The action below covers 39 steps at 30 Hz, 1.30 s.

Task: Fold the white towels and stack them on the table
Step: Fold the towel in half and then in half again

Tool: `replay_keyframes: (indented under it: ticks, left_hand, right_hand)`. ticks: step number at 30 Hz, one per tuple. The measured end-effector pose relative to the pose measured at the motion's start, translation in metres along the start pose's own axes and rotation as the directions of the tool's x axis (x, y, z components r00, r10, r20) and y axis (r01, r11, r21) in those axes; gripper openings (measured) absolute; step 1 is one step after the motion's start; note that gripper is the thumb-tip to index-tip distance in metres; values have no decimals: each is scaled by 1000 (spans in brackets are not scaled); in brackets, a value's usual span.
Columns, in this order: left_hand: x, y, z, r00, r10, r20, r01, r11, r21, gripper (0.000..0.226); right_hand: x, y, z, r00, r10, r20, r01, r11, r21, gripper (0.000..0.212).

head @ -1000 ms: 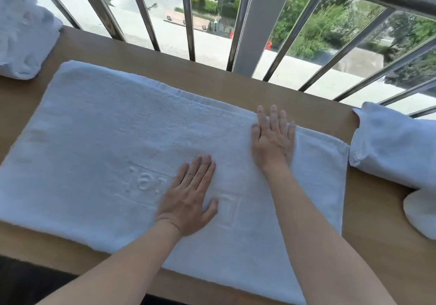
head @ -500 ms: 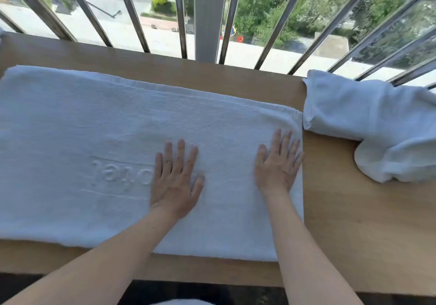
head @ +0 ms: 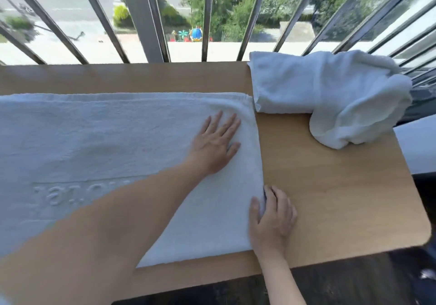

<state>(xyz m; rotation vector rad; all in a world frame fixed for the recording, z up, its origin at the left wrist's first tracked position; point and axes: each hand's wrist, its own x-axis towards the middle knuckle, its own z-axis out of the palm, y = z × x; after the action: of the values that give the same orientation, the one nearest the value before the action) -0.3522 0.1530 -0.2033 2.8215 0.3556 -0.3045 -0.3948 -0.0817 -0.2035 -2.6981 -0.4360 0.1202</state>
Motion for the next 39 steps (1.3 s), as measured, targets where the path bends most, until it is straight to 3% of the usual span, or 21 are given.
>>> replay_keyframes:
  ticks: [5,10,16,20,28,33,35,39]
  left_hand:
    - [50,9,-16,1000,-5,3,5,1000,-7,64]
    - [80,15,-28,999,-42,-7,41,997,-62,67]
    - [66,36,-25,923,-224,-312,165,965,-205,55]
    - [66,44,-31,920,-335,-205,248,901,-357,59]
    - [80,43,-54,890,-454,53,407,734,-544,63]
    - [72,19,-62,871,-490,41,378,614,-693,34]
    - [69,6,-69,862,-504,58,369,544,-754,32]
    - [56,-18,-83,856,-514,48,355,519,-778,33]
  right_hand:
    - [-24,17,-2,992,90,-94,-86,995,46,46]
    - [-21,17,0,998,6,-61,-1,997,83,40]
    - [-16,6,-8,998,-59,1,57,974,218,39]
    - [-13,-11,-12,988,-105,116,57,932,359,34]
    - [-10,-60,-17,925,-375,58,297,810,506,39]
    - [-11,-95,-16,865,-477,152,319,759,567,37]
    - [-13,-101,-14,860,-484,163,307,745,592,36]
    - [-17,-112,-10,831,-509,226,285,738,612,34]
